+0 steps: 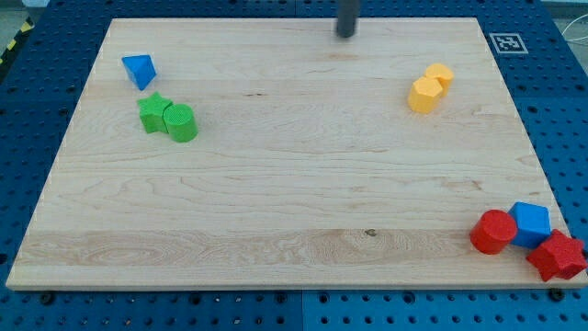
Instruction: Slide your arm to the center
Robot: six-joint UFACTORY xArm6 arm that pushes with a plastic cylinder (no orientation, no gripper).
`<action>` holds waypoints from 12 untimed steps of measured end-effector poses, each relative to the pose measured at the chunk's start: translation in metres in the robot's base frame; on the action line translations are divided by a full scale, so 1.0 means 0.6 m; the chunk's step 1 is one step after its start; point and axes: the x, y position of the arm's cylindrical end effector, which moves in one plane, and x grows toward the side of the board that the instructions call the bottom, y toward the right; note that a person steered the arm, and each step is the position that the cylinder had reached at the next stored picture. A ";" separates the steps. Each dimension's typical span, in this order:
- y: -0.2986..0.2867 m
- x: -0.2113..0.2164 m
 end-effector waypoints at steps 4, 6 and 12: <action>-0.103 -0.010; -0.104 -0.013; -0.135 0.222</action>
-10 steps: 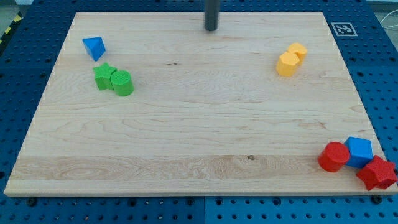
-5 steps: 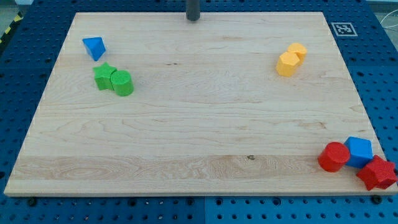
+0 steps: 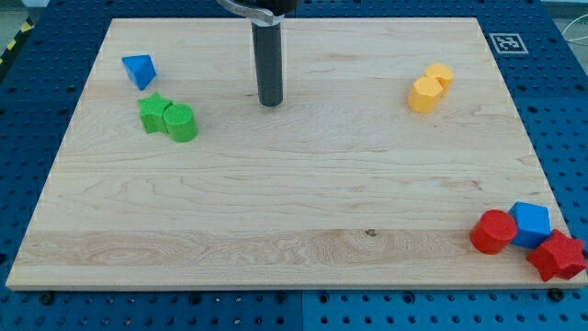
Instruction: Slide your arm to the center
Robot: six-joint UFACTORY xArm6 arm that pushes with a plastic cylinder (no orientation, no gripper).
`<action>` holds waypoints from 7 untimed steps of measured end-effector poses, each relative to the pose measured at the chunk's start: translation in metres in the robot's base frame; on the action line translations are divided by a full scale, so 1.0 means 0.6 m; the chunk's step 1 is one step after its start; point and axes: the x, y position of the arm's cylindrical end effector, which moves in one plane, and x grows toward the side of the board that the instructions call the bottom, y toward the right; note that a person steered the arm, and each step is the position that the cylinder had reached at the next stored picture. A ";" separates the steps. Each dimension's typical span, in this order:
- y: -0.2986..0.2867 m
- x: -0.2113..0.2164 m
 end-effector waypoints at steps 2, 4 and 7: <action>0.000 0.000; -0.009 -0.102; 0.026 0.057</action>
